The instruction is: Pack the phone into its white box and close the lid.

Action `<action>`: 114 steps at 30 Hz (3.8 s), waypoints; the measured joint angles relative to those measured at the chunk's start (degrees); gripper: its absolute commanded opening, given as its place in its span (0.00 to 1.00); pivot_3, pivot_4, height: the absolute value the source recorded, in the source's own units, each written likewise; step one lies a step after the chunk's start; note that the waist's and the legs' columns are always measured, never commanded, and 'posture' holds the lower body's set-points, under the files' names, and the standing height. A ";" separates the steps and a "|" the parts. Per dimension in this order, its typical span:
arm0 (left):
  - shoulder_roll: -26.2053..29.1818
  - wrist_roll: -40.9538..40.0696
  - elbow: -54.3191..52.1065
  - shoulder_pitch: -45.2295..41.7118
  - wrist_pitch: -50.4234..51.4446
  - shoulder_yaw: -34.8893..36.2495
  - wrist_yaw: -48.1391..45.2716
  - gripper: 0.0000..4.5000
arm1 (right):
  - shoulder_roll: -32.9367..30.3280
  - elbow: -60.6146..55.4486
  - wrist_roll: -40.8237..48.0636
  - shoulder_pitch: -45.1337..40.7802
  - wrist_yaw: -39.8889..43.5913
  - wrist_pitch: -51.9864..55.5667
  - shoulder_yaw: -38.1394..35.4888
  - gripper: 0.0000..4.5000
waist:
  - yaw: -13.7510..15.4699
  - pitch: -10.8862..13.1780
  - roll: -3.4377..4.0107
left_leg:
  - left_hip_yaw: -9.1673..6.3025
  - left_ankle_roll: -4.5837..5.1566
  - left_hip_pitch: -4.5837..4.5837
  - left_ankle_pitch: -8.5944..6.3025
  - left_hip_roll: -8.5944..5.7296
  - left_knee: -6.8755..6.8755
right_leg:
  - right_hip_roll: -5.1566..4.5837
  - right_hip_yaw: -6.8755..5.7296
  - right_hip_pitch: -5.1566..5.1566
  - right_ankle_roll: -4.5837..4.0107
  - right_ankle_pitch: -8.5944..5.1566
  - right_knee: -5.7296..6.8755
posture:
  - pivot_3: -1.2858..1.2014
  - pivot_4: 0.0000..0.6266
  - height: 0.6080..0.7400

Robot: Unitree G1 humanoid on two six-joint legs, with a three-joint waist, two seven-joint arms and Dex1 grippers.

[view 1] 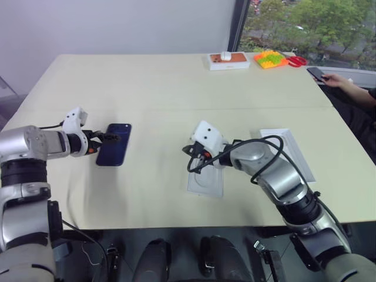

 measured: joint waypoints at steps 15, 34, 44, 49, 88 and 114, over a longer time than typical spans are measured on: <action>-7.29 -1.12 -11.05 3.01 10.69 3.90 -2.39 1.00 | 14.53 25.51 -12.74 -6.75 -7.79 -8.46 9.41 0.00 | 0.73 -0.09 0.07 | 0.00 -0.02 0.01 0.01 -0.18 0.06 | -0.22 0.02 0.08 0.02 -0.01 0.00 | 0.52 0.24 1.00; -19.27 -9.82 -22.19 9.43 13.73 14.00 12.53 1.00 | 18.45 29.52 -15.46 -5.93 -5.47 -11.79 7.24 0.00 | 0.51 -0.53 0.39 | -0.01 -0.02 0.30 0.01 -0.28 -0.01 | -0.51 0.02 0.32 0.06 -0.03 0.01 | 0.52 0.24 1.00; -21.77 -18.09 -20.95 10.57 13.86 16.67 17.27 1.00 | 21.12 29.94 -15.32 -5.54 -1.91 -11.92 7.09 0.00 | 0.33 -0.74 0.44 | -0.02 -0.03 0.29 0.00 -0.28 -0.04 | -0.52 0.02 0.32 0.06 -0.03 -0.03 | 0.52 0.24 1.00; -21.74 -23.21 -18.31 10.64 14.04 17.18 19.77 1.00 | 21.23 29.95 -15.33 -5.30 -1.10 -12.25 7.13 0.00 | 0.21 -0.74 0.44 | -0.04 -0.03 0.28 0.00 -0.28 -0.04 | -0.51 0.01 0.31 0.06 -0.03 -0.04 | 0.52 0.24 1.00; -13.26 -16.47 -10.86 7.49 16.29 15.75 11.83 0.09 | 14.66 20.60 -15.97 -2.72 -0.66 -6.97 6.89 0.00 | -1.06 -0.69 0.32 | -0.08 -0.20 0.09 0.09 -0.22 -0.24 | -0.47 0.00 0.00 0.05 -0.03 0.00 | 0.52 0.24 1.00; -33.02 -45.62 -29.31 10.25 16.21 16.94 35.95 0.00 | -7.20 -4.10 -8.78 3.56 3.69 5.83 -8.48 0.00 | -0.38 -0.26 -0.15 | -0.07 -0.16 -0.19 0.07 -0.40 -0.24 | -0.76 -0.05 -0.06 0.18 0.02 -0.35 | 0.52 0.24 1.00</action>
